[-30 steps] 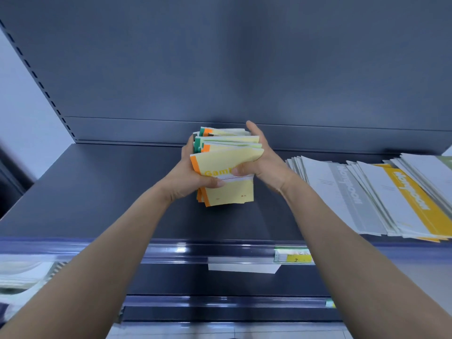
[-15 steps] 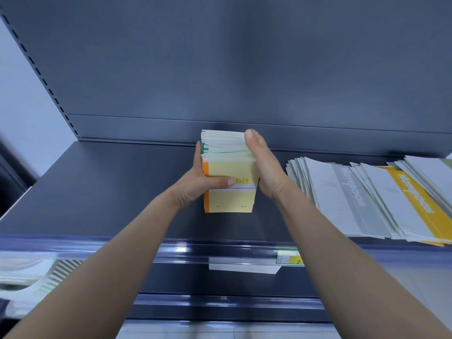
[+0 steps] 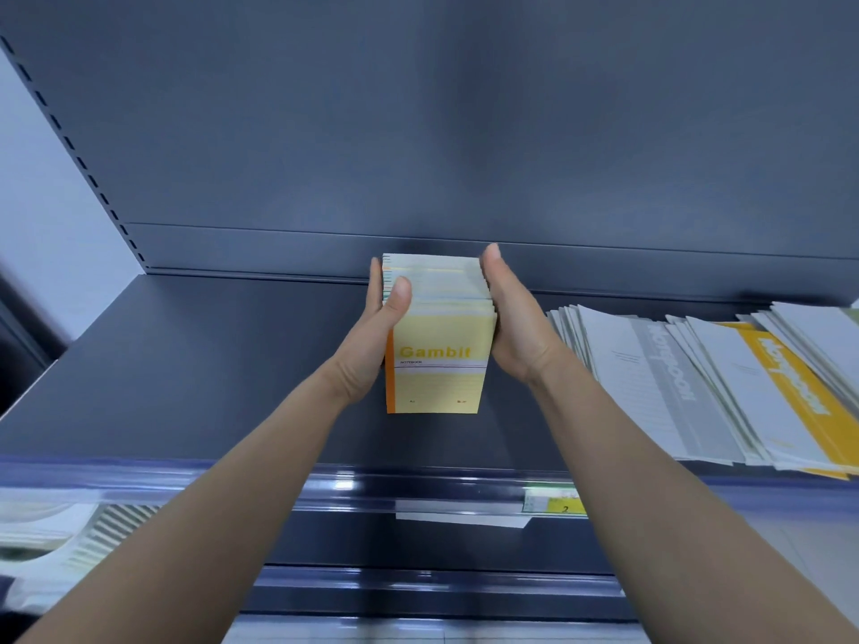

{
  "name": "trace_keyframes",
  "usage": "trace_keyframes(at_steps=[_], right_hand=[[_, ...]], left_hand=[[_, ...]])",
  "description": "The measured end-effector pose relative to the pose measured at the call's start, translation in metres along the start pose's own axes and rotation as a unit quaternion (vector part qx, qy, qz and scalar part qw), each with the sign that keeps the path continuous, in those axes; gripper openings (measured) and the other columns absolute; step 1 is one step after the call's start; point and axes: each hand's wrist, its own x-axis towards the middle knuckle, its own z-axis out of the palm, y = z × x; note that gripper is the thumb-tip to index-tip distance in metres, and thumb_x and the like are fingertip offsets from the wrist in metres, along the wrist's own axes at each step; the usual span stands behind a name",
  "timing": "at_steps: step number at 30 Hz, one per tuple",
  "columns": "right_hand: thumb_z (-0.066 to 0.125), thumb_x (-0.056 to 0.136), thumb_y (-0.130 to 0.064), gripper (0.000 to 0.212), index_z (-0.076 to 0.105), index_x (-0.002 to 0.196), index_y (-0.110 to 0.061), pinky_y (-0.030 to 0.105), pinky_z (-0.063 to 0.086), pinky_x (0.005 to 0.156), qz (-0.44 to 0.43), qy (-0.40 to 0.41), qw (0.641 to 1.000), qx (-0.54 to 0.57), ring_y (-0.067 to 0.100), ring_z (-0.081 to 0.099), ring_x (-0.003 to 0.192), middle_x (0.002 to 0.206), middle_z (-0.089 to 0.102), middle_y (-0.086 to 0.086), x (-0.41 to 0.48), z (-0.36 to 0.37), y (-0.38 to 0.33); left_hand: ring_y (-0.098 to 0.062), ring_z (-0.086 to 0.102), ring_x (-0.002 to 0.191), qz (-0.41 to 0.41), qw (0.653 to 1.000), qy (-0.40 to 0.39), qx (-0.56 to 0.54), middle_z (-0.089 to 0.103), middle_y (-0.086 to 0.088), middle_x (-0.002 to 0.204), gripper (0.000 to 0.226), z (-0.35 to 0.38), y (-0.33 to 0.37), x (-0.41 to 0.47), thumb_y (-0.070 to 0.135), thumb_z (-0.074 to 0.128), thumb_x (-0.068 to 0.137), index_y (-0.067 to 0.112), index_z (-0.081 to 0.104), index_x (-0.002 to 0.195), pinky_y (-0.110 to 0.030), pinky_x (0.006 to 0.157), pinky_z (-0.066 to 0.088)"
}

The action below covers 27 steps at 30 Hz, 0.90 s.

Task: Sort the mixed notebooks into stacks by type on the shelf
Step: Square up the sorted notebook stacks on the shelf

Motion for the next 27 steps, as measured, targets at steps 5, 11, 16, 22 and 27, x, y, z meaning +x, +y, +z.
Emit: trace_keyframes(at_steps=[5,11,16,22,27], right_hand=[[0.040,0.096,-0.044,0.049,0.030,0.143,-0.032,0.027,0.050,0.085,-0.066,0.099,0.987,-0.104,0.011,0.056,0.106,0.124,0.052,-0.011,0.001,0.009,-0.001],[0.038,0.099,-0.033,0.031,0.044,0.129,-0.026,0.026,0.051,0.070,-0.099,0.153,0.976,-0.120,0.011,0.059,0.087,0.097,0.058,-0.009,-0.001,0.018,-0.002],[0.039,0.098,-0.033,0.030,0.047,0.126,-0.026,0.026,0.047,0.080,-0.115,0.176,0.971,-0.117,0.012,0.057,0.095,0.104,0.058,-0.007,0.000,0.021,0.002],[0.035,0.099,-0.036,0.037,0.042,0.133,-0.026,0.026,0.044,0.084,-0.113,0.184,0.965,-0.152,0.010,0.054,0.098,0.107,0.056,-0.010,-0.002,0.022,0.001],[0.042,0.096,-0.044,0.053,0.026,0.145,-0.029,0.023,0.036,0.093,-0.101,0.128,0.971,-0.175,0.009,0.044,0.121,0.141,0.041,-0.004,-0.008,0.016,-0.002]], left_hand=[[-0.018,0.036,0.133,0.043,0.992,0.019,0.118,0.035,0.008,0.140,0.096,-0.002,0.000,0.006,0.068,0.076,0.053,0.043,0.030,0.134,-0.047,0.109,0.034],[-0.015,0.034,0.132,0.062,0.986,0.046,0.150,0.033,0.014,0.128,0.087,0.001,0.003,0.006,0.053,0.081,0.051,0.042,0.036,0.125,-0.044,0.105,0.040],[-0.013,0.055,0.115,0.031,0.994,-0.024,0.097,0.046,-0.003,0.133,0.098,-0.004,0.002,0.003,0.017,0.082,0.061,0.036,0.017,0.132,-0.021,0.077,0.053],[-0.009,0.052,0.120,0.019,0.987,-0.069,0.145,0.048,0.004,0.134,0.102,-0.013,0.001,0.004,0.014,0.082,0.062,0.040,0.015,0.134,-0.022,0.091,0.049],[-0.007,0.054,0.116,0.033,0.987,-0.046,0.152,0.051,0.003,0.131,0.092,-0.010,0.001,0.003,0.015,0.083,0.060,0.048,0.025,0.124,-0.017,0.085,0.049]])
